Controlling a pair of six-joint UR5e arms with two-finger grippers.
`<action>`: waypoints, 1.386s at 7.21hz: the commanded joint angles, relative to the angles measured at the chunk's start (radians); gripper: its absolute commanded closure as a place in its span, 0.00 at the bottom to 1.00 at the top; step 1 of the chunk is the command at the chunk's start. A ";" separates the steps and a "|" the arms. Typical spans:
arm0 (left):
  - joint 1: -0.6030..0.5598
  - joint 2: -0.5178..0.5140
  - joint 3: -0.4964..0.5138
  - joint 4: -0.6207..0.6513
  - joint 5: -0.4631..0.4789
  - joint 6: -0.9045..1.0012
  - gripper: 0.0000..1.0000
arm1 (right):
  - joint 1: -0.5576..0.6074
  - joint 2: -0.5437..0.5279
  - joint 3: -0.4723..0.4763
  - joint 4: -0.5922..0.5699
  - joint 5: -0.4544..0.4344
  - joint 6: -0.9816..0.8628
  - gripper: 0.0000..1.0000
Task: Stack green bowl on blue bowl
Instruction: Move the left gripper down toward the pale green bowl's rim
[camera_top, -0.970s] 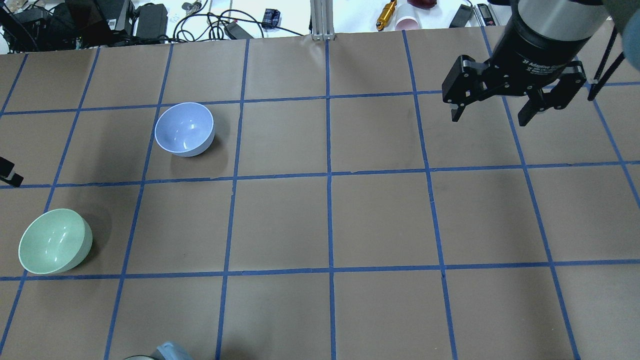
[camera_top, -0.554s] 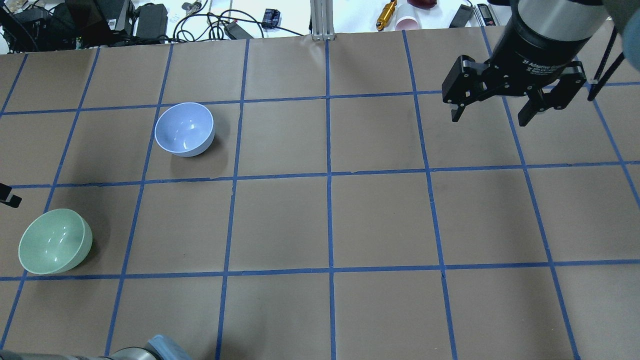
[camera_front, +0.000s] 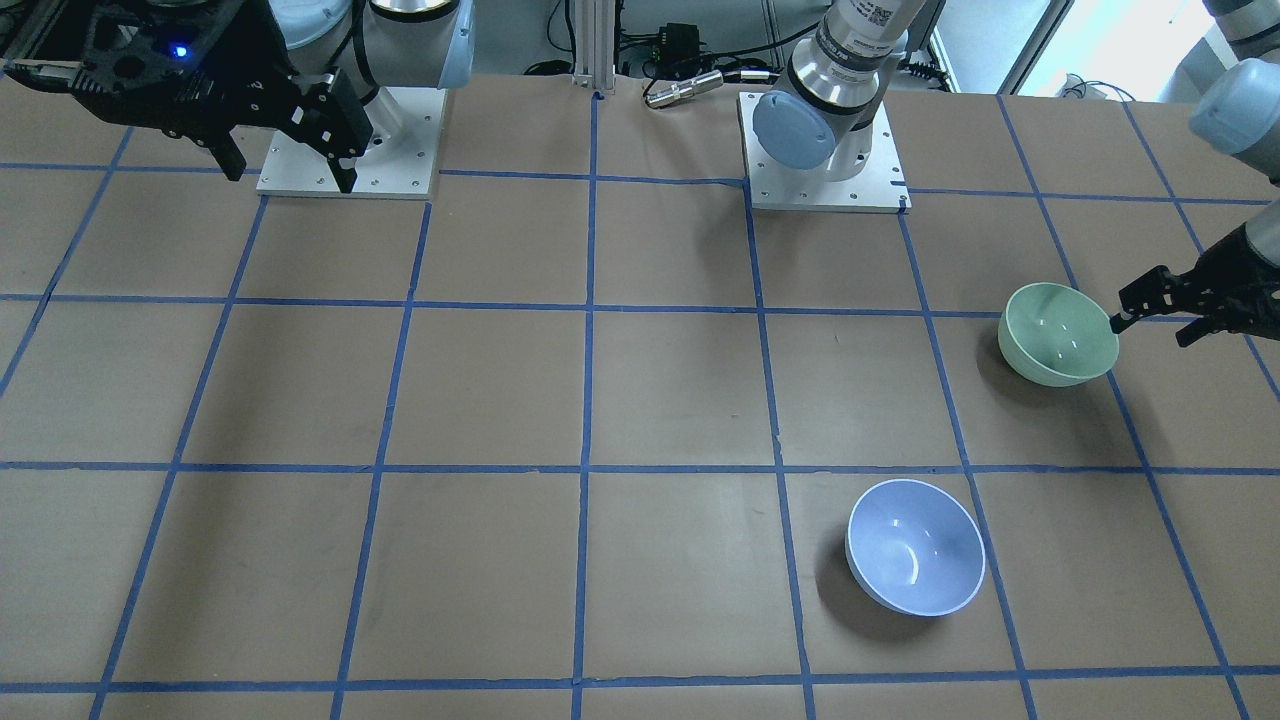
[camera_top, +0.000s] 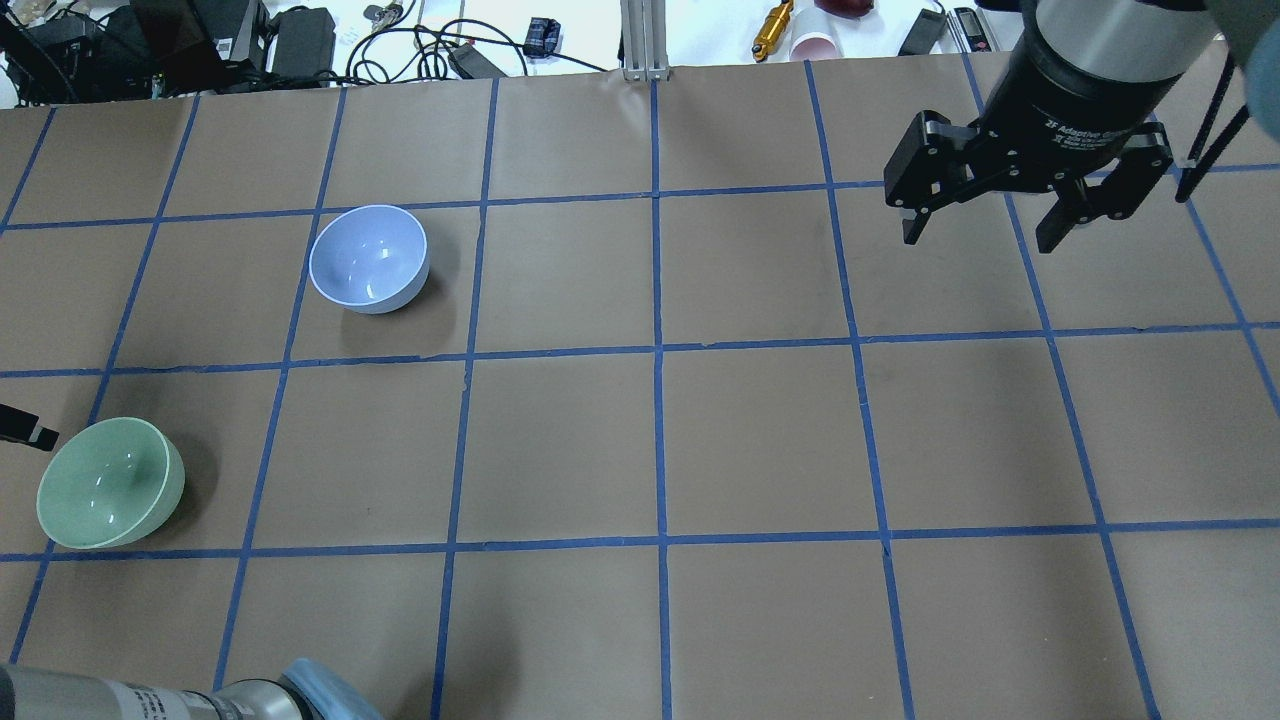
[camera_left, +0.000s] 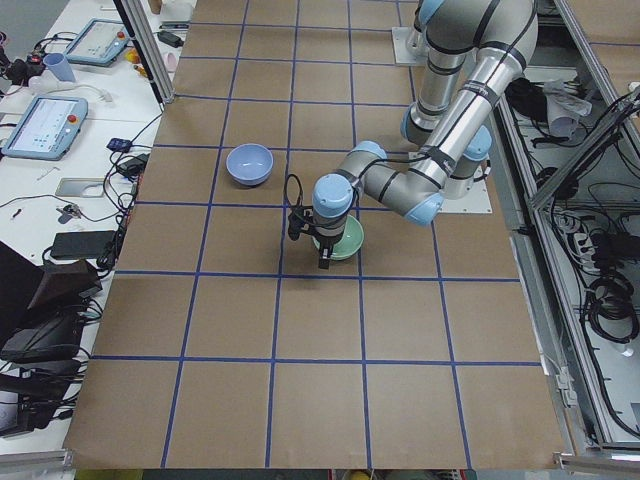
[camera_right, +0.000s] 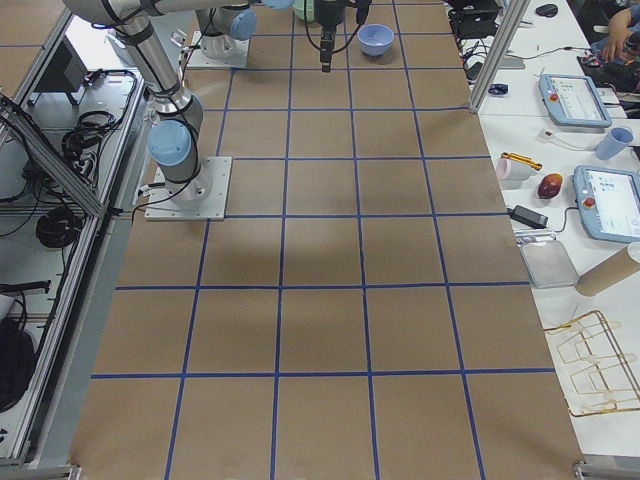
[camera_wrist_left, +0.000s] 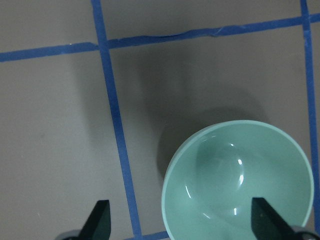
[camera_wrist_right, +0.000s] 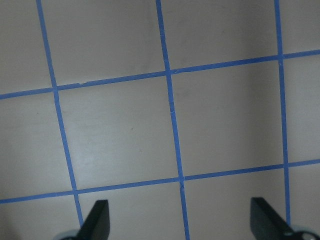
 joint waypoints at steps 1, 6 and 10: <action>0.007 -0.029 -0.085 0.059 0.008 -0.005 0.00 | 0.000 0.000 0.001 -0.001 0.000 0.000 0.00; 0.041 -0.055 -0.110 0.084 0.012 0.004 0.00 | 0.000 0.000 0.000 -0.001 0.000 0.000 0.00; 0.042 -0.077 -0.108 0.088 0.012 0.003 0.00 | 0.000 0.000 0.001 -0.001 0.000 0.000 0.00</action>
